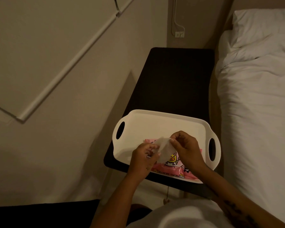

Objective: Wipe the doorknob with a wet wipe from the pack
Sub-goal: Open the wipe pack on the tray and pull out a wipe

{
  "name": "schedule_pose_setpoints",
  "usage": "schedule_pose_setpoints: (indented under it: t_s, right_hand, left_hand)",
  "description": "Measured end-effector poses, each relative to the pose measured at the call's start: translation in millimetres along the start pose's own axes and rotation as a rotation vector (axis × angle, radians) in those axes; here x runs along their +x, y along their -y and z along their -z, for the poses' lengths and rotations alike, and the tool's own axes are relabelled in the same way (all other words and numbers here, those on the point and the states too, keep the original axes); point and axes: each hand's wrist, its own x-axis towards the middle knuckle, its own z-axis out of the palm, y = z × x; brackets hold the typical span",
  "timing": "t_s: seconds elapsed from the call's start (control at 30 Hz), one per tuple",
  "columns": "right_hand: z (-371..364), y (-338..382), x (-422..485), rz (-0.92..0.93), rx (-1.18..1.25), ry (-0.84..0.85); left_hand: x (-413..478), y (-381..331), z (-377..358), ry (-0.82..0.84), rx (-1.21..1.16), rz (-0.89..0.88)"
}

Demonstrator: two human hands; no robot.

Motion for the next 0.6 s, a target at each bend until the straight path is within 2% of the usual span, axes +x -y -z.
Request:
schedule_pose_setpoints:
  t_s: [0.13, 0.23, 0.47, 0.6]
  right_hand:
    - [4.2, -0.3, 2.1, -0.023, 0.004, -0.009]
    - [12.9, -0.7, 7.3, 0.002, -0.050, -0.031]
    - [28.3, -6.2, 17.3, 0.148, -0.381, -0.103]
    - [19.5, -5.8, 4.5, 0.204, -0.355, 0.045]
  left_hand:
    - [3.4, 6.6, -3.7, 0.003, 0.099, -0.068]
    - [6.6, 2.8, -0.4, 0.008, 0.048, -0.062]
    - [9.9, -4.1, 7.4, 0.152, -0.269, 0.157]
    - [8.1, -10.2, 2.6, 0.111, -0.336, 0.228]
